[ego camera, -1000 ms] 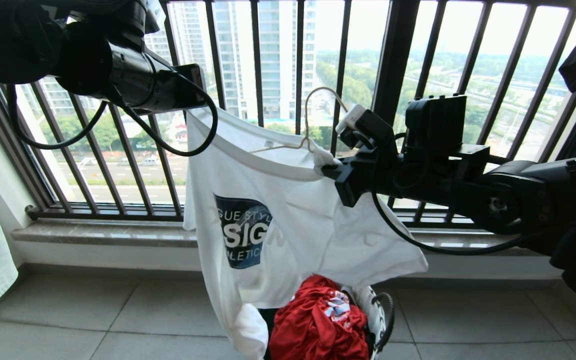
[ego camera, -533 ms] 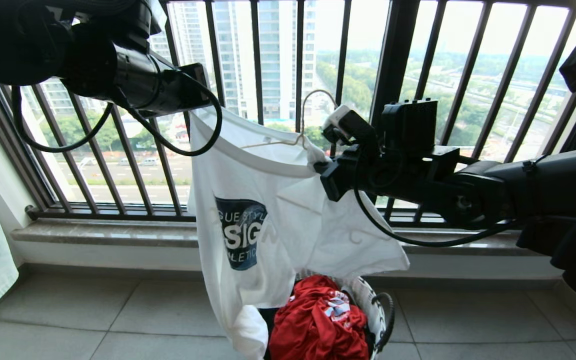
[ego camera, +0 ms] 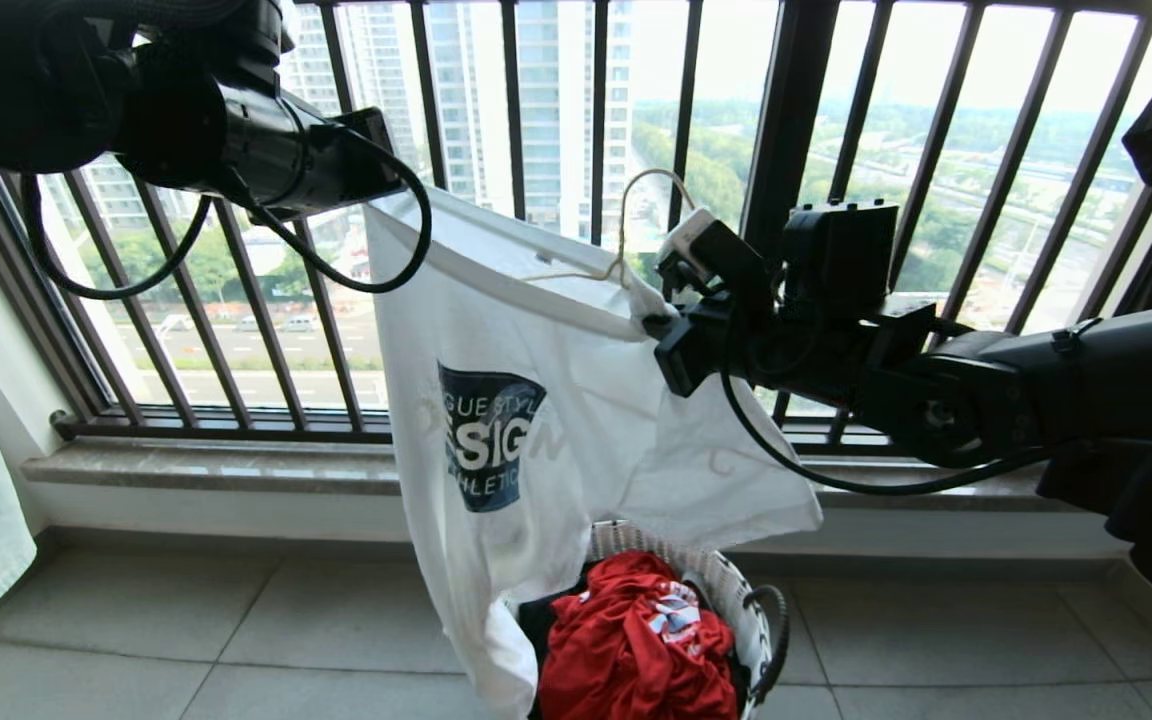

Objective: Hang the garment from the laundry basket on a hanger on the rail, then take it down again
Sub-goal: Hang the clothes on the clothes rack

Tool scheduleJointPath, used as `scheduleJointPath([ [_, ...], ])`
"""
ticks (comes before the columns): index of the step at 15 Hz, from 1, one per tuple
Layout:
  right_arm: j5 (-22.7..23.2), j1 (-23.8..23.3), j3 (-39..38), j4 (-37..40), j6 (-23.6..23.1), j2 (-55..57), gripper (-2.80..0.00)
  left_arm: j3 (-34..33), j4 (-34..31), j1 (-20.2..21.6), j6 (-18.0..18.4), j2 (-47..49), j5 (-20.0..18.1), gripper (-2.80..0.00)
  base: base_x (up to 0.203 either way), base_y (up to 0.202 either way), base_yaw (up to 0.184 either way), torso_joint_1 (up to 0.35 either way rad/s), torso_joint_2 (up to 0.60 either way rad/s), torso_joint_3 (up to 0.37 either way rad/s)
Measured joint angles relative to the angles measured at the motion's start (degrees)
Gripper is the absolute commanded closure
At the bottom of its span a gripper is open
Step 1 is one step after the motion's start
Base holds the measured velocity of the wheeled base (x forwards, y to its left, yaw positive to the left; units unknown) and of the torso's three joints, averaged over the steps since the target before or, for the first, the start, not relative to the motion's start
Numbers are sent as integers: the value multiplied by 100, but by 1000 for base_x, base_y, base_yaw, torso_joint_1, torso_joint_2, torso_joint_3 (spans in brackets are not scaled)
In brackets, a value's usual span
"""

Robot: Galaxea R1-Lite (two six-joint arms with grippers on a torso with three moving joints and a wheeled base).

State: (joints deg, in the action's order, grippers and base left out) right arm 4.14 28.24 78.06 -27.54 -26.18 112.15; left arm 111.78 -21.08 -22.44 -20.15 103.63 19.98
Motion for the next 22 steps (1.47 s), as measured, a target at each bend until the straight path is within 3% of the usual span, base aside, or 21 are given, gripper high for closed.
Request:
scheduleJointPath([
  [4,-184,-76,-11,0,-158,74,0,0,16,-2,-5,0,-41,0,0,0,0,0,0,0],
  [7,-180,-65,85,-2,-133,187,0,0,8,-243,-129,11,-44,0,0,0,0,0,0,0],
  [13,-162,204,234,-73,294,362,0,-9,-2,-1006,-935,138,-85,0,0,0,0,0,0,0],
  [18,-257,291,262,-479,515,501,0,-66,4,-1104,-1787,265,-130,0,0,0,0,0,0,0],
  [22,-236,438,330,-475,790,645,0,-166,9,-1128,-2029,271,-715,0,0,0,0,0,0,0],
])
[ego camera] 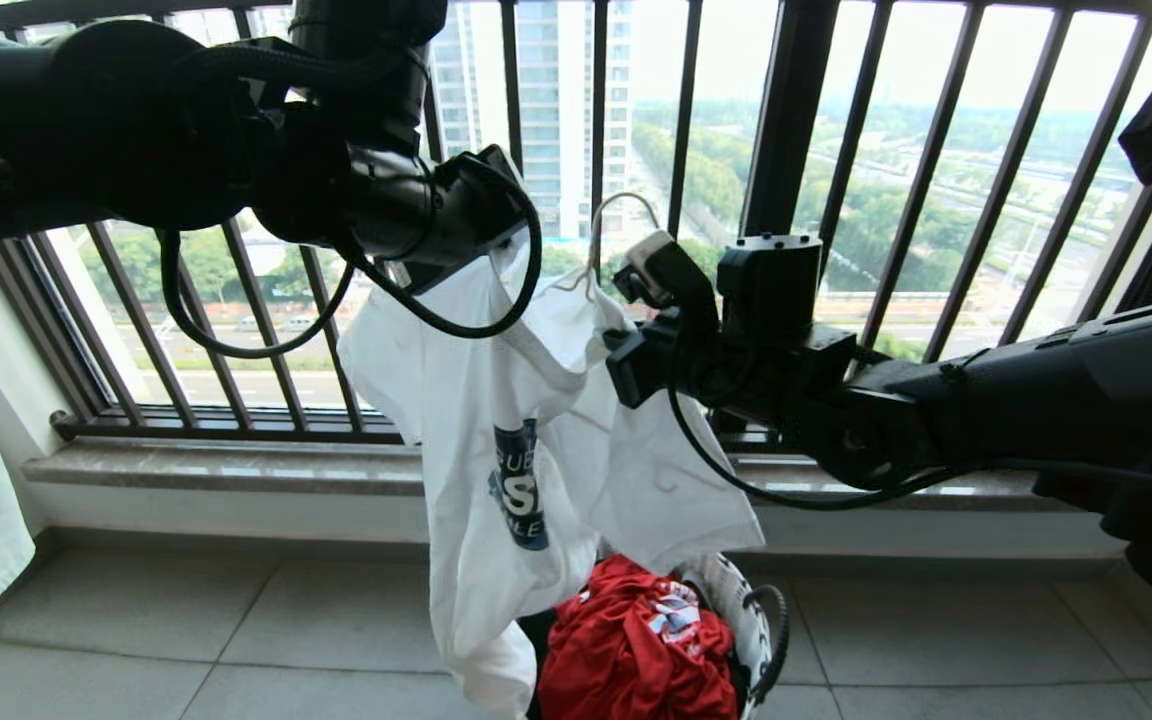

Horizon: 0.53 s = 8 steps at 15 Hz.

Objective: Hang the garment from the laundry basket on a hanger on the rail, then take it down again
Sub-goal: Hang the clothes on the clothes rack

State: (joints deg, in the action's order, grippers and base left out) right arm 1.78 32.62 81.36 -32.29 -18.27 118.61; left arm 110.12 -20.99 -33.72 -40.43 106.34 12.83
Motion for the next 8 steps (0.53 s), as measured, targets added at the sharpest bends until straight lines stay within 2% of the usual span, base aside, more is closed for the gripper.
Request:
scheduleJointPath([
  [8,-5,404,6,-1,203,234,0,35,0,5,8,46,-43,0,0,0,0,0,0,0],
])
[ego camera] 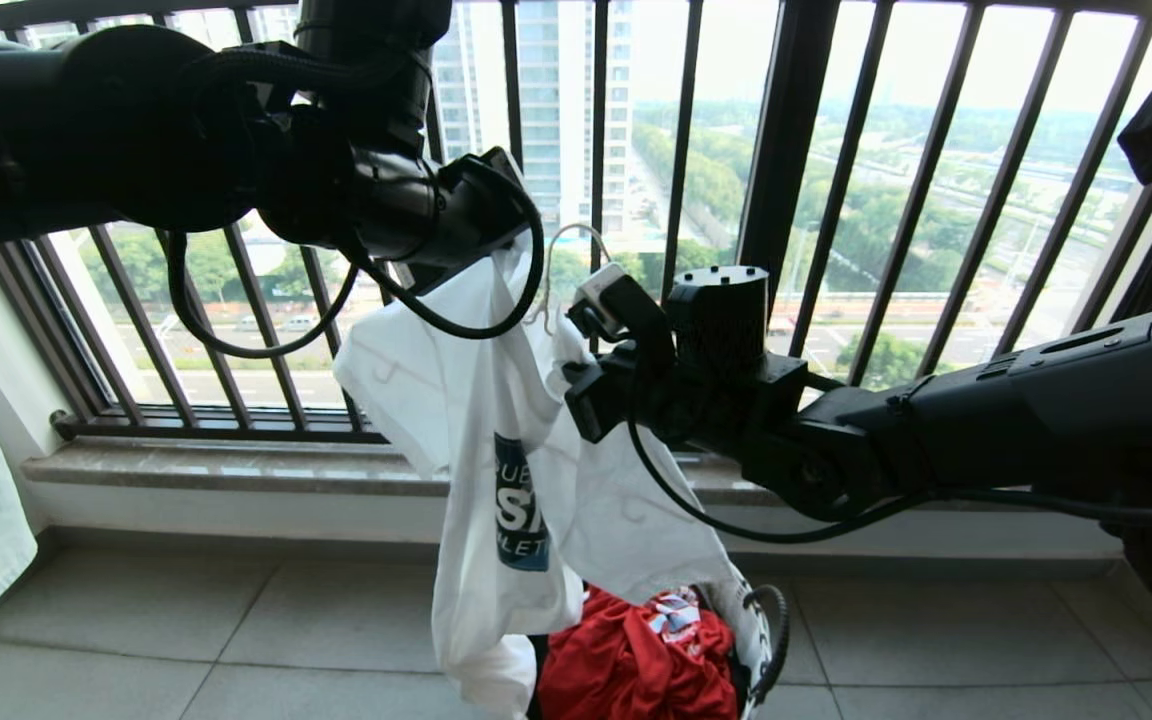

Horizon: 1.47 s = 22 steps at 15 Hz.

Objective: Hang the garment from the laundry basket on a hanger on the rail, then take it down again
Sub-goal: Hang the clothes on the clothes rack

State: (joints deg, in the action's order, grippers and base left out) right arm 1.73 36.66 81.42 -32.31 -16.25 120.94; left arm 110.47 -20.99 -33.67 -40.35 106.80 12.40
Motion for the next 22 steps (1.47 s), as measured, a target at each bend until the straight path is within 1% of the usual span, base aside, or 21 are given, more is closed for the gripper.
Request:
scheduleJointPath([
  [2,0,45,6,-5,86,11,0,-4,-4,0,21,-2,-26,0,0,0,0,0,0,0],
  [4,-2,50,68,-48,128,17,0,-31,-12,2,192,-2,-65,0,0,0,0,0,0,0],
  [6,-16,44,101,-123,280,15,0,-56,-43,30,380,0,-70,0,0,0,0,0,0,0],
  [8,-12,41,110,-129,295,15,0,-164,-42,40,605,-2,-79,0,0,0,0,0,0,0],
  [11,-9,41,118,-138,300,2,0,-258,-43,38,664,-22,-80,0,0,0,0,0,0,0],
  [12,-6,41,118,-138,300,-5,0,-269,-48,38,660,-35,-88,-280,0,0,0,0,0,0],
  [16,-9,41,116,-141,300,-9,0,-289,-59,32,676,-83,-90,-280,0,0,0,0,0,0],
  [18,-13,41,118,-153,306,-16,0,-309,-90,29,760,-112,-89,-280,0,0,0,0,0,0],
  [20,-30,29,122,-151,299,-18,0,-323,-340,29,909,-148,-88,-280,0,0,0,0,0,0],
  [22,-33,7,124,-140,283,-20,0,-288,-825,27,1164,-176,-80,-280,0,0,0,0,0,0],
])
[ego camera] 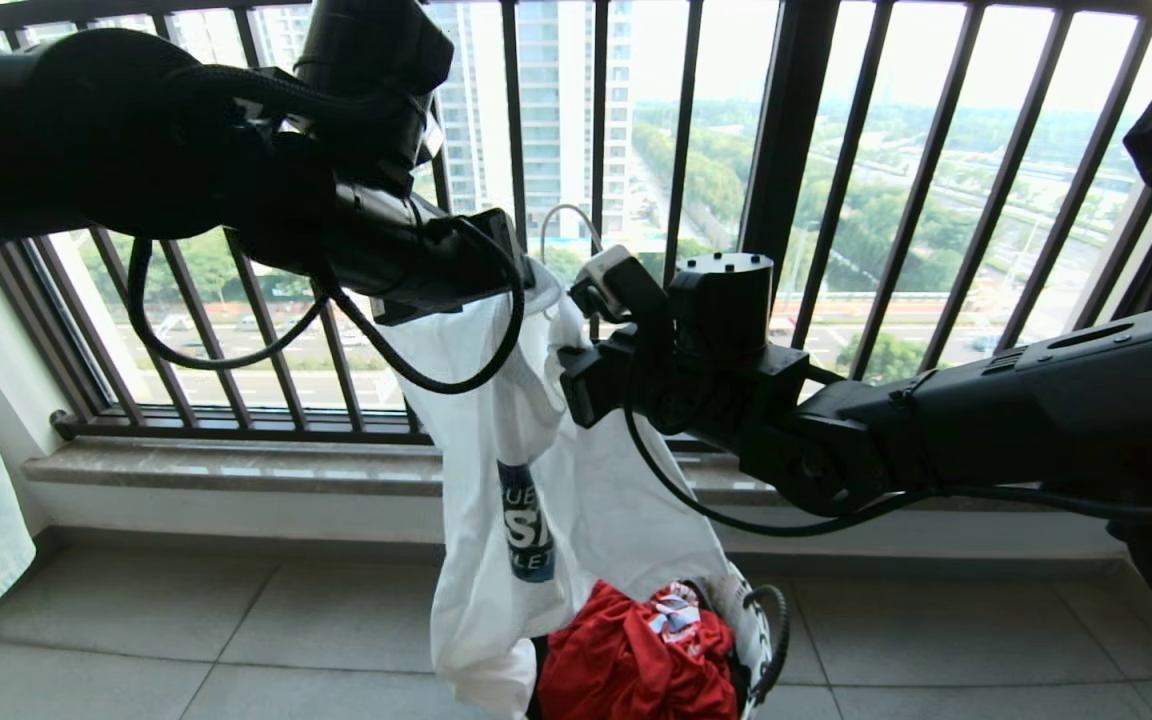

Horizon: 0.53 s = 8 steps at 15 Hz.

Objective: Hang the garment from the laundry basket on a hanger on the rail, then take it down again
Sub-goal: Hang the clothes on the clothes rack

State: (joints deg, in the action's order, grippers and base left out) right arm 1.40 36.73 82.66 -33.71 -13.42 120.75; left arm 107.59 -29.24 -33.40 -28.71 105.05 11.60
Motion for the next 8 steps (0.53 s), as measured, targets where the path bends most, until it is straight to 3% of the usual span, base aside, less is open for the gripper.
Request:
scheduleJointPath([
  [5,-13,-27,5,4,-40,-7,0,271,-884,5,179,53,141,-280,0,0,0,0,0,0],
  [8,-11,-44,5,9,-46,-10,0,309,-937,47,346,125,731,-280,0,0,0,0,0,0],
])
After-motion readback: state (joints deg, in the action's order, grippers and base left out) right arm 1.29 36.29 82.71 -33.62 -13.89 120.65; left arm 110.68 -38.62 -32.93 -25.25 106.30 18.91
